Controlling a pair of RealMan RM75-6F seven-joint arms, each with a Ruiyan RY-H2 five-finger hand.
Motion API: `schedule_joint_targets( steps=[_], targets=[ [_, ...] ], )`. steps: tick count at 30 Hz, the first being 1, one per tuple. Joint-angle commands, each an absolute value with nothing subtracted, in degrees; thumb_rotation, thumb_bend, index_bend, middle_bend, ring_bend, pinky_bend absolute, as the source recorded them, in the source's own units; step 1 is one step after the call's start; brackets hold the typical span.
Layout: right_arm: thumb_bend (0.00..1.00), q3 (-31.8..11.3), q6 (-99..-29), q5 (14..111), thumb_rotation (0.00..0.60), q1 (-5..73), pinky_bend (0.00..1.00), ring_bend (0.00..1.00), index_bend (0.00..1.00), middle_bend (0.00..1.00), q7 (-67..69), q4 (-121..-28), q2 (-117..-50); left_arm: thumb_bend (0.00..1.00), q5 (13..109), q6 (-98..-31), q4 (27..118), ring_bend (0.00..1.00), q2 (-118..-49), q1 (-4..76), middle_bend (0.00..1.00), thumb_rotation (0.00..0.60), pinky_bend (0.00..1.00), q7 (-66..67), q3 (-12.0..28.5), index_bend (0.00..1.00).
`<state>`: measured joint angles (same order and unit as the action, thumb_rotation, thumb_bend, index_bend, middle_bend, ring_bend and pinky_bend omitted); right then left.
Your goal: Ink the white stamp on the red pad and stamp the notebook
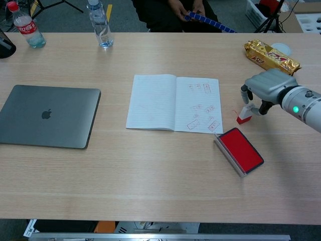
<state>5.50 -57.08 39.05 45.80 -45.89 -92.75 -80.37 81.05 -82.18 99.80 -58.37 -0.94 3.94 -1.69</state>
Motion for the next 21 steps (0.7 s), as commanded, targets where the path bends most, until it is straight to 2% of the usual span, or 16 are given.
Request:
schedule_joint_targets(
  steps=[1,8,11,14,21],
  targets=[
    [0.3,5.2,-58.55,40.1,0.6,44.83,0.29,0.34,0.46,0.42,-44.65,-95.54,-77.87,0.32,80.93,-82.22,99.59,0.0,-58.39,-0.9,0.0,0.6,0.0,3.71,-1.53,0.0],
    [0.3,5.06,-63.49,43.47,0.6,41.4,0.29,0.34,0.46,0.42,-41.09,-101.25,-71.61,0.32,81.65,-82.59,98.37,0.0,-59.41,-0.5,0.0,0.6,0.0,3.16,-1.01,0.0],
    [0.31,5.01,-67.15,46.37,0.6,38.83,0.32,0.38,0.48,0.47,-38.68,-101.9,-69.9,0.32,82.41,-83.7,97.2,0.0,-60.41,-0.4,0.0,0.6,0.0,2.47,-0.39,0.0],
    [0.32,5.07,-71.48,49.73,0.6,35.97,0.37,0.42,0.52,0.51,-36.61,-101.54,-69.21,0.32,83.1,-84.46,95.81,0.0,-61.6,-0.26,0.0,0.6,0.0,1.64,0.04,0.0],
    [0.32,4.18,-80.43,55.21,0.6,28.69,0.37,0.42,0.52,0.51,-30.62,-101.02,-67.89,0.32,83.9,-84.43,94.02,0.0,-63.79,0.37,0.0,0.6,0.0,1.1,0.34,0.0]
  ],
)
